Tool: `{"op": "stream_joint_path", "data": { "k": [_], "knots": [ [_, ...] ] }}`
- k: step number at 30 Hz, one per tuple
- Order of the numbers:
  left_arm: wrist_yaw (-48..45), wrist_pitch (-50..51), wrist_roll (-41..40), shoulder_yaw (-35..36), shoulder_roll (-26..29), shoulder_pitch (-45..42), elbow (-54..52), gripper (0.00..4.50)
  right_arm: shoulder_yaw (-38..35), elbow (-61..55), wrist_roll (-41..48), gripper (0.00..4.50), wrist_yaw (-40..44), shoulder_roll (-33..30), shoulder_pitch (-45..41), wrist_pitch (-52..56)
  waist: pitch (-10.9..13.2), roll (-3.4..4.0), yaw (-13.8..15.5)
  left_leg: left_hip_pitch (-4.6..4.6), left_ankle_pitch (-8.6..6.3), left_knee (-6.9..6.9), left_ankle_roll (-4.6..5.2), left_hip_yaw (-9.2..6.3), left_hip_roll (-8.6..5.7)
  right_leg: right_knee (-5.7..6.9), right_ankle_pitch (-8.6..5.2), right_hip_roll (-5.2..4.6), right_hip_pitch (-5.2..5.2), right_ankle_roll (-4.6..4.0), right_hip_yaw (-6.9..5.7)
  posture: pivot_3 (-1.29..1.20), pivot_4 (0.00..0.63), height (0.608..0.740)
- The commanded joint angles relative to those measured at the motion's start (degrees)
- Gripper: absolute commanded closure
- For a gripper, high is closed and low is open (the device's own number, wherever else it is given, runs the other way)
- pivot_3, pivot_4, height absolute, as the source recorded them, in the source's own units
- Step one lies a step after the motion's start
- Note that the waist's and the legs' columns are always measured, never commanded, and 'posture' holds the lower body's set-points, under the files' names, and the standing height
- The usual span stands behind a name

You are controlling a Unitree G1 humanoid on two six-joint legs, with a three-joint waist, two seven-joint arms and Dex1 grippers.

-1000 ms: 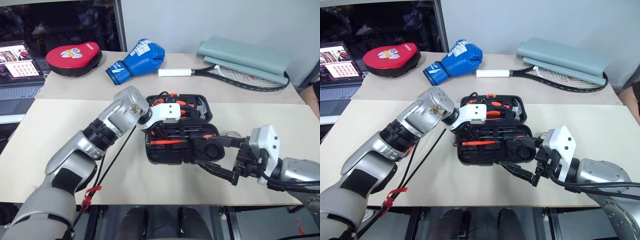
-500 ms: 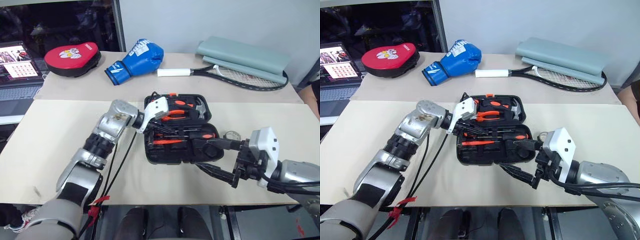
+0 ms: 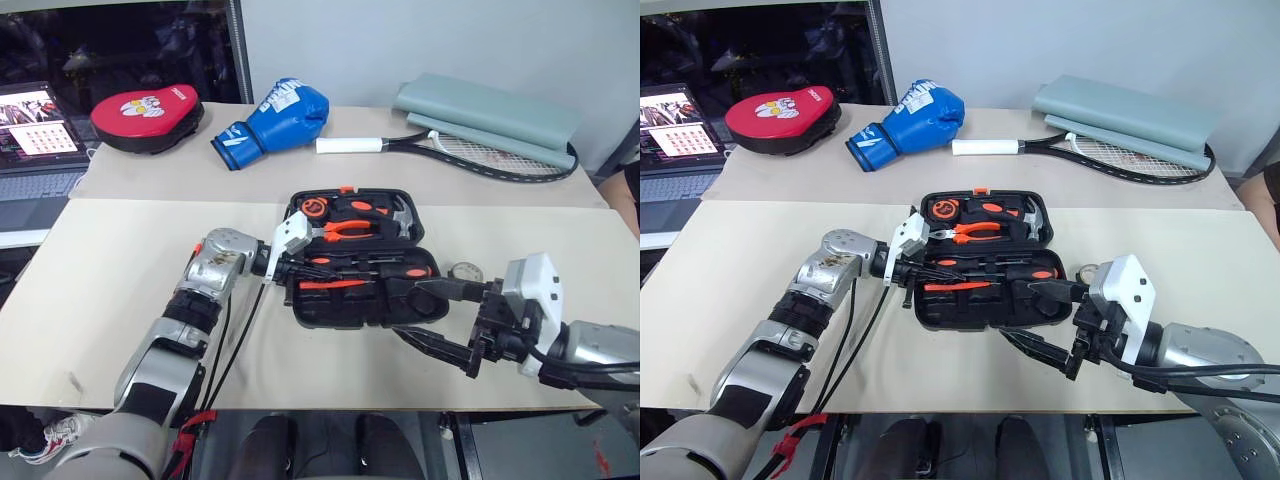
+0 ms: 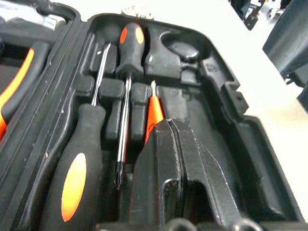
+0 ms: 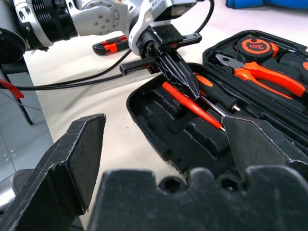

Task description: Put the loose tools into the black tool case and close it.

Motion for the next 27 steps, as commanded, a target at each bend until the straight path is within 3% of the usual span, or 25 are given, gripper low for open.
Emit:
{"op": "stream_joint_path", "data": {
  "k": [1,18,27],
  "knots": [
    [-0.1,-2.9,1.2,-0.3,0.0,1.4,-0.9,4.48,-1.4,-1.1,0.9,0.00,-0.2,-0.7,-0.2,-0.1,0.0,0.00,0.0,0.01,0.00,0.00,0.00,0.00,0.00,-0.01,0.00,0.00,0.01,0.00,0.00,0.00,0.150,0.736],
    [0.8,-9.3,5.2,-0.8,0.3,1.8,3.7,4.48,-0.4,-1.0,0.6,0.00,-0.2,-0.5,-0.2,-0.6,-0.4,0.12,0.0,0.22,0.00,0.00,0.00,0.00,0.02,0.00,0.01,0.01,0.21,0.00,0.00,0.00,0.150,0.736],
    [-3.9,3.7,-0.1,1.0,0.9,0.2,-3.7,4.48,0.0,-0.6,0.3,0.00,-0.1,-0.2,-0.2,-0.8,-0.4,0.12,0.0,0.30,0.00,0.00,0.00,-0.01,0.04,-0.08,0.01,0.03,0.38,0.01,-0.02,0.00,0.150,0.736]
  ]
}}
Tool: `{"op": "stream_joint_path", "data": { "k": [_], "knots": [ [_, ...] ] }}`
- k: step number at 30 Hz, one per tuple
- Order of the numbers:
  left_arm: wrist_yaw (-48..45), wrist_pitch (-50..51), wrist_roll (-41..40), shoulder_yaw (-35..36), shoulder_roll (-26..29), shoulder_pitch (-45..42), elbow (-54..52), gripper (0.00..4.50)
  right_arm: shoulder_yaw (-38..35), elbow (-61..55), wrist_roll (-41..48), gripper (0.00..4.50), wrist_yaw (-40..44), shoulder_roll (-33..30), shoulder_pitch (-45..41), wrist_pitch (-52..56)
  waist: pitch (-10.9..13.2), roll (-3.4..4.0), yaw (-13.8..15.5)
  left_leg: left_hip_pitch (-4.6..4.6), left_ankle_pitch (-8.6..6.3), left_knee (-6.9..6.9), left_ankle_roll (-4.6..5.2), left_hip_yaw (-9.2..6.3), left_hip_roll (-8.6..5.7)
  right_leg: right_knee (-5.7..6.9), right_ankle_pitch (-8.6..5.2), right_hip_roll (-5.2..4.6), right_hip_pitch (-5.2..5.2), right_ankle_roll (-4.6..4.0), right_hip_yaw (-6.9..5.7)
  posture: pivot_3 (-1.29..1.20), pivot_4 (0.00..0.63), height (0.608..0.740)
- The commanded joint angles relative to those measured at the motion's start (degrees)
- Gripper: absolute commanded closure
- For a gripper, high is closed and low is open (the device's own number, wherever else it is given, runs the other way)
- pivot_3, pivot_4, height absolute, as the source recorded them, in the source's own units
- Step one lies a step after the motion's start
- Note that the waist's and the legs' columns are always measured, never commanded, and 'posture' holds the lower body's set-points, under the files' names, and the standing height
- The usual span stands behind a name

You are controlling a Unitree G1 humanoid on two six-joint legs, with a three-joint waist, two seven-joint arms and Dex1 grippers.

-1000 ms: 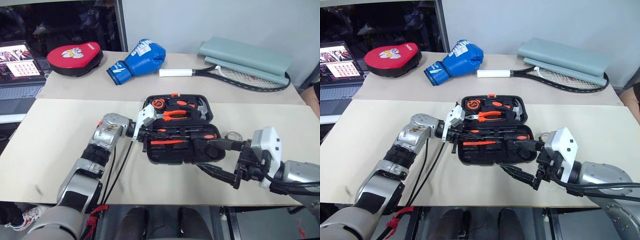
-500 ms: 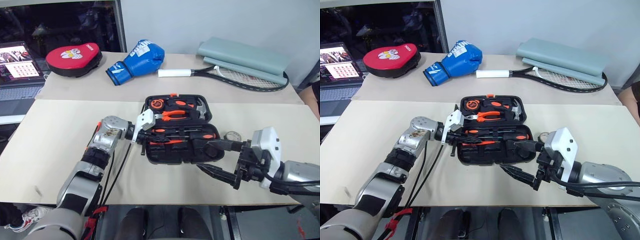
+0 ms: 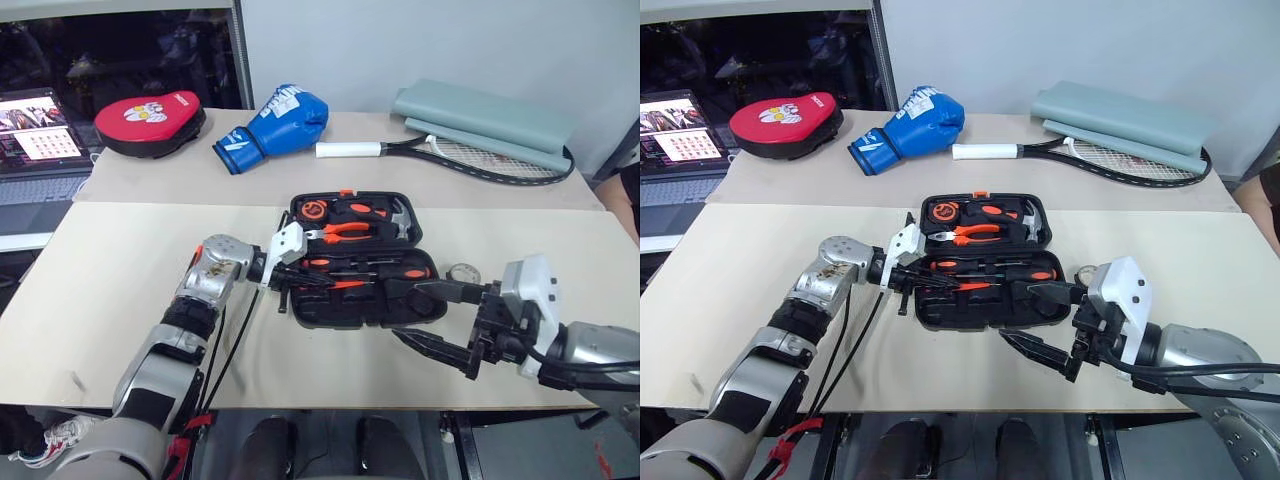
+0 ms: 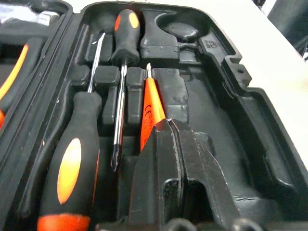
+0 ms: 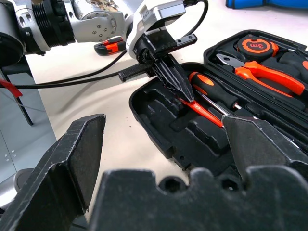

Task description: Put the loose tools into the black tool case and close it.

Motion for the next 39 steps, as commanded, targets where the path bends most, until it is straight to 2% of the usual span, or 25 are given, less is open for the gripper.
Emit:
{"op": "stream_joint_path", "data": {
  "k": [1,15,25,39],
  "knots": [
    [-0.2,2.4,-1.1,0.2,-0.4,-1.4,-3.6,4.48,-0.3,-0.5,-0.1,0.00,-0.1,0.2,-0.6,-0.9,0.0,0.00,0.0,-0.07,0.00,0.00,0.00,-0.01,0.00,0.01,0.00,0.00,-0.09,0.00,0.00,0.00,0.150,0.736],
    [3.0,0.1,0.1,0.7,-4.5,-3.0,0.1,4.48,-0.2,-0.8,-0.3,0.00,-0.6,0.4,-0.1,-1.0,0.0,0.00,0.6,-0.26,0.00,0.00,0.00,-0.01,-0.08,-0.01,0.02,-0.06,-0.25,0.04,0.00,0.00,0.150,0.736],
    [3.3,4.3,-1.6,1.8,-6.1,-3.9,-2.1,4.48,0.3,-0.9,-0.6,0.00,-0.8,0.7,0.5,-1.0,0.0,-0.01,0.8,-0.31,0.00,0.01,0.00,-0.01,-0.08,-0.05,0.03,-0.06,-0.29,0.05,-0.01,0.00,0.150,0.736],
    [6.3,-4.5,6.2,-2.1,-4.4,-5.2,5.8,4.48,1.1,-0.3,-1.1,0.00,-0.9,1.0,-0.4,-1.1,0.0,-0.01,0.1,-0.29,0.00,0.00,0.00,0.01,-0.05,-0.03,0.03,-0.03,-0.31,0.04,0.01,0.00,0.150,0.736]
  ]
}}
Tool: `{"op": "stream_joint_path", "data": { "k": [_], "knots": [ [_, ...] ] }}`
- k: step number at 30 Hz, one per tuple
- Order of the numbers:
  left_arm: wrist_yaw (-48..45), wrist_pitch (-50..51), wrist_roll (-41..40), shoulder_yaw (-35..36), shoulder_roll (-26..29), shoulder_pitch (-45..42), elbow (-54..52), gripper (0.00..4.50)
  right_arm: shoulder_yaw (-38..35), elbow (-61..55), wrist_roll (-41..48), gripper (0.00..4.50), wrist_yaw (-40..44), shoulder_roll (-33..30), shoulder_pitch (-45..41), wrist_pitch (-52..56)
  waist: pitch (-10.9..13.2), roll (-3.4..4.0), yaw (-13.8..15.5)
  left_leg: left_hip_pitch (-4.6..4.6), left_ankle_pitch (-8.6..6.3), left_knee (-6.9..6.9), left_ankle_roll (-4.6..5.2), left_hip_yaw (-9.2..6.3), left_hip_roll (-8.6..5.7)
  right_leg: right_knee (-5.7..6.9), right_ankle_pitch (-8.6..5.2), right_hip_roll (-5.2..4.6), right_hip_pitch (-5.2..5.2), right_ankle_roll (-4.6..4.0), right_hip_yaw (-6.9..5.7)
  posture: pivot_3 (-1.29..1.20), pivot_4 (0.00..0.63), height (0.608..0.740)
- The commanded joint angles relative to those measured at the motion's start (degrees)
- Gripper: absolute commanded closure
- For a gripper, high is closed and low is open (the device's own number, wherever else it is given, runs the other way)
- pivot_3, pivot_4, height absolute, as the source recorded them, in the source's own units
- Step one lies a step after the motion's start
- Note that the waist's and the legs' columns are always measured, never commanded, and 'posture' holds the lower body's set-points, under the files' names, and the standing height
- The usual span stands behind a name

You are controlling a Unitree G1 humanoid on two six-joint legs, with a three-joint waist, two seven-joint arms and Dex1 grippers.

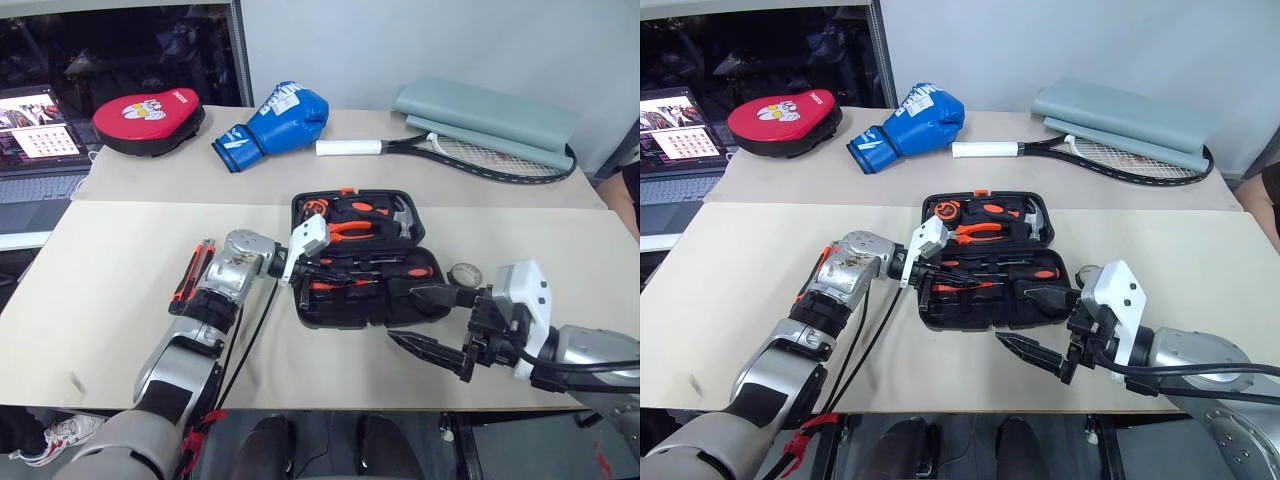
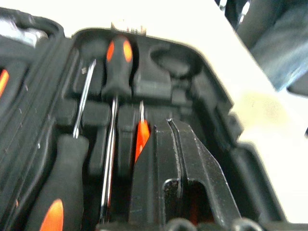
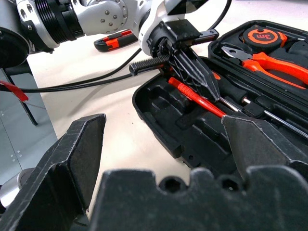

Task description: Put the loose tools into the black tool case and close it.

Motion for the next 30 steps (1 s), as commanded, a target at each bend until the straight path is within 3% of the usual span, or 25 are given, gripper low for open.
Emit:
{"op": "stream_joint_path", "data": {
  "k": [1,13,21,30],
  "knots": [
    [0.8,-2.4,2.4,-0.9,1.2,-1.2,2.1,4.48,-0.8,-0.7,-0.2,0.00,0.1,0.4,-0.1,-1.1,0.0,0.00,0.0,0.01,0.00,0.00,0.00,0.00,0.00,0.00,0.00,0.00,0.01,0.00,0.00,0.00,0.150,0.736],
    [-4.2,-2.0,1.2,-0.2,4.7,0.3,-0.1,4.48,-0.6,-0.6,-0.7,0.00,0.3,0.8,0.0,-1.3,0.0,0.01,-0.3,0.03,0.00,0.00,0.00,0.00,0.04,0.03,0.00,0.03,-0.01,0.00,0.00,0.00,0.150,0.736],
    [-4.0,-7.6,3.5,-1.1,6.0,-0.6,3.0,4.48,-0.8,-0.8,-1.1,0.00,0.8,0.9,0.4,-1.4,0.0,0.01,0.0,0.02,0.00,0.00,0.00,0.00,0.02,0.02,0.00,0.02,0.00,0.00,0.00,0.00,0.150,0.736],
    [-7.0,5.3,-5.0,2.3,3.2,-2.2,-6.2,4.48,-0.9,-1.1,-1.5,0.00,0.5,1.5,0.7,-1.4,0.0,0.00,0.0,-0.09,0.00,0.00,0.00,0.00,0.01,0.00,0.00,0.01,-0.06,0.01,-0.01,0.00,0.150,0.736]
  ]
}}
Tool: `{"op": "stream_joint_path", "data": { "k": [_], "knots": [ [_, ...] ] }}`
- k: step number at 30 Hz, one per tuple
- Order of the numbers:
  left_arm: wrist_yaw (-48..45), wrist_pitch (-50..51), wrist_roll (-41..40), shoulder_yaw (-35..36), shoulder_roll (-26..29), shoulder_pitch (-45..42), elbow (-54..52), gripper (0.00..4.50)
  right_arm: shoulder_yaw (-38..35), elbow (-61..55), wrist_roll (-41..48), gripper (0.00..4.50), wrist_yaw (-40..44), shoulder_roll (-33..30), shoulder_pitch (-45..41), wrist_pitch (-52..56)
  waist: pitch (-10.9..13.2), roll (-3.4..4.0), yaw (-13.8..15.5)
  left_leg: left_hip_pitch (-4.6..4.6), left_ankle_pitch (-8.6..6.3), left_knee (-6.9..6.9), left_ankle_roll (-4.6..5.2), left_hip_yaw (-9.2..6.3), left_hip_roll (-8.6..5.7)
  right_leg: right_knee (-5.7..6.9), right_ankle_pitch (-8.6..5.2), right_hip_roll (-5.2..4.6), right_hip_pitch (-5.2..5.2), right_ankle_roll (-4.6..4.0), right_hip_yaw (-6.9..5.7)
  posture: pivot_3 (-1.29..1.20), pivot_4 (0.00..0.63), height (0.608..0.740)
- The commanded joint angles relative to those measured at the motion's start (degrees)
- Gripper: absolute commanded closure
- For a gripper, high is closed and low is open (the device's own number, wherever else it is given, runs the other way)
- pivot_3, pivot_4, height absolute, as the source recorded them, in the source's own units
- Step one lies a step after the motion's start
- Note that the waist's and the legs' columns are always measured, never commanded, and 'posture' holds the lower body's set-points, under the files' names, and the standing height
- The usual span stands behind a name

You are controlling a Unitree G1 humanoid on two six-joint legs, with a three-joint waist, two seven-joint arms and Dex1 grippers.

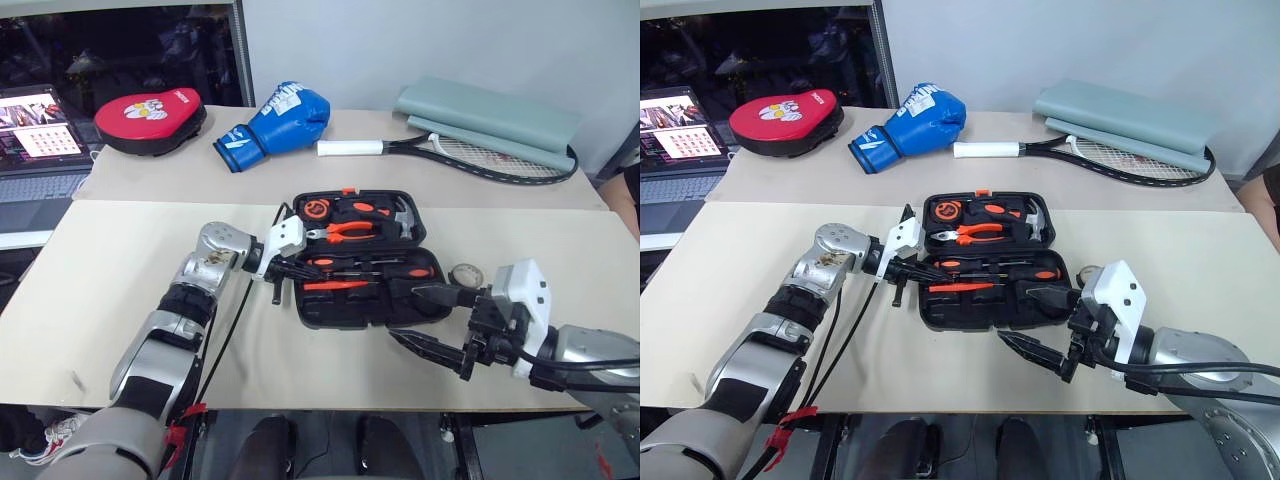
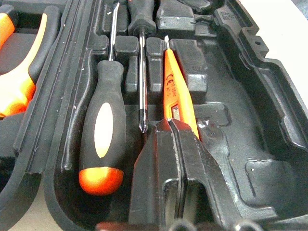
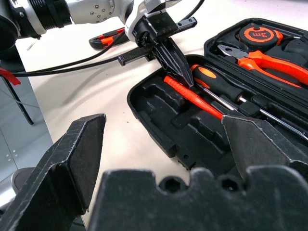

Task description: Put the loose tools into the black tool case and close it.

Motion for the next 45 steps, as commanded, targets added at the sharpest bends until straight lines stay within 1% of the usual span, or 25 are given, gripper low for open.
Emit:
{"op": "stream_joint_path", "data": {
  "k": [1,4,13,22,26,31,33,41,45],
  "knots": [
    [-1.2,4.4,-2.6,0.3,-0.3,-1.0,-6.3,4.48,-1.0,-1.3,-0.3,0.00,-0.2,0.3,0.2,-1.3,0.0,0.00,0.0,0.00,0.00,0.00,0.00,0.00,0.00,0.00,0.00,0.00,0.00,0.00,0.00,0.00,0.150,0.736],
    [-0.5,3.6,-1.3,-1.0,-0.5,0.3,-7.9,4.48,-1.1,-1.4,-0.3,0.00,-0.3,0.4,0.3,-1.3,0.0,0.00,-0.2,0.03,0.00,0.00,0.00,0.00,0.01,0.01,0.00,0.01,0.00,0.00,0.01,0.00,0.150,0.736],
    [1.8,-1.3,1.6,-2.6,-1.1,0.5,-4.8,4.48,-1.8,-1.9,0.1,0.00,-0.6,0.4,1.2,-1.1,0.0,0.00,0.0,0.06,0.00,0.00,0.00,0.01,0.01,0.01,0.00,0.01,0.03,-0.01,0.02,0.00,0.150,0.736],
    [2.1,-2.3,1.8,-2.5,-1.1,0.9,-3.4,4.48,-1.6,-2.2,0.4,0.00,-1.0,0.5,1.6,-1.1,0.0,0.00,0.0,0.05,0.00,0.00,0.00,0.00,0.01,0.01,0.00,0.01,0.02,-0.01,0.01,0.00,0.150,0.736],
    [2.8,-1.7,1.6,-2.2,-1.2,1.2,-3.2,4.48,-1.4,-2.0,0.2,0.00,-0.9,0.5,1.6,-1.2,0.0,0.00,0.0,0.05,0.00,0.00,0.00,0.00,0.01,0.01,0.00,0.00,0.02,-0.01,0.01,0.00,0.150,0.736],
    [2.9,2.7,-1.3,-0.1,-1.7,0.4,-4.2,4.48,-1.3,-1.7,0.0,0.00,-0.7,0.3,1.3,-1.2,0.0,0.00,0.0,0.05,0.00,0.00,0.00,0.00,0.01,0.01,0.00,0.01,0.02,-0.01,0.01,0.00,0.150,0.736],
    [3.1,2.9,-1.0,-0.2,-1.7,0.2,-4.4,4.48,-1.3,-1.5,-0.1,0.00,-0.6,0.3,1.2,-1.2,0.0,0.00,0.0,0.05,0.00,0.00,0.00,0.00,0.01,0.01,0.00,0.01,0.02,-0.01,0.01,0.00,0.150,0.736],
    [3.7,-0.6,1.9,-2.6,-1.6,1.0,-2.7,4.48,-0.7,-1.4,-0.3,0.00,-0.8,0.7,0.8,-1.3,0.0,0.00,0.0,0.05,0.00,0.00,0.00,0.01,0.00,0.01,0.00,0.01,0.02,-0.01,0.01,0.00,0.150,0.736],
    [4.0,-4.6,4.2,-4.2,-1.0,1.9,-1.4,4.48,-1.0,-1.4,-0.2,0.00,-0.9,0.7,0.9,-1.2,0.0,0.00,0.0,0.06,0.00,0.00,0.00,0.00,0.01,0.01,0.00,0.01,0.03,-0.01,0.02,0.00,0.150,0.736]
  ]
}}
